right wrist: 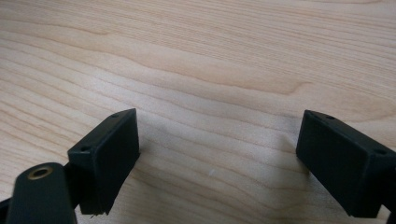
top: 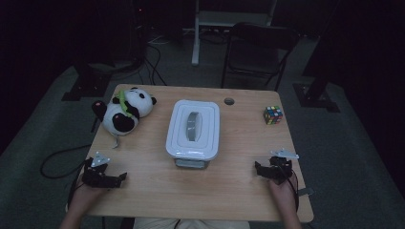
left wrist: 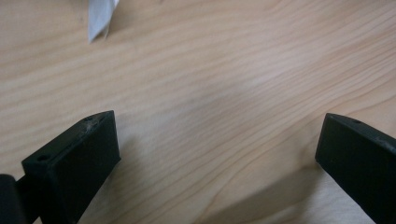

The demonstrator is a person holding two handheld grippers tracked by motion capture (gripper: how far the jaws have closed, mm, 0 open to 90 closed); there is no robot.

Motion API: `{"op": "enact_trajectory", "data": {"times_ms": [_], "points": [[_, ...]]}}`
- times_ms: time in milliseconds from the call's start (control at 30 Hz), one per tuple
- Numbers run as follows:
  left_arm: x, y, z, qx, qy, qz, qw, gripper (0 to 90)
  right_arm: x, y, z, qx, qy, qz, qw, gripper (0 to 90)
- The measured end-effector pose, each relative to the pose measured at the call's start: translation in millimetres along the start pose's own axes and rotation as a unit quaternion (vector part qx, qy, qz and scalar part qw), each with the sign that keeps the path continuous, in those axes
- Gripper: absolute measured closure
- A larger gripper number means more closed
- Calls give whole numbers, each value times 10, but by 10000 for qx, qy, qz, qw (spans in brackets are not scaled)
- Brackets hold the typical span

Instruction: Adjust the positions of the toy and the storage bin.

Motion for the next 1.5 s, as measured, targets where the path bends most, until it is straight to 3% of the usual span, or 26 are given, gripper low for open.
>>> {"op": "enact_trajectory", "data": {"times_ms": [433, 567, 733, 867, 1133, 1500], "points": [[-150, 109, 147, 161, 219, -6, 9996, 2, -6, 5, 0, 41, 48, -3, 10000, 129], [-277, 153, 167, 106, 211, 30, 9997, 2, -27, 17, -16, 81, 112, -1, 9999, 135], [-522, 188, 209, 72, 285, 196, 9994, 2, -154, 71, -97, 76, -123, -48, 9999, 135], [-688, 263, 250, 98, 308, 110, 9994, 3, -330, 125, -183, -24, -121, 37, 9999, 135], [-1045, 394, 352, 222, 412, 156, 9988, 3, -633, 284, -456, -182, -361, 151, 9991, 135], [-1387, 529, 436, 226, 480, 241, 9983, 3, -931, 442, -837, -419, -667, 251, 9966, 137]]}}
Point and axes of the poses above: each handheld gripper's, and its own axes: y roughly forward along the jaws, x roughly out of its underside, z roughly to its right, the point moved 7 cm from there along y, roughly forward along the jaws, and after that the axes turned 6 degrees about -z, right-handed, at the moved point
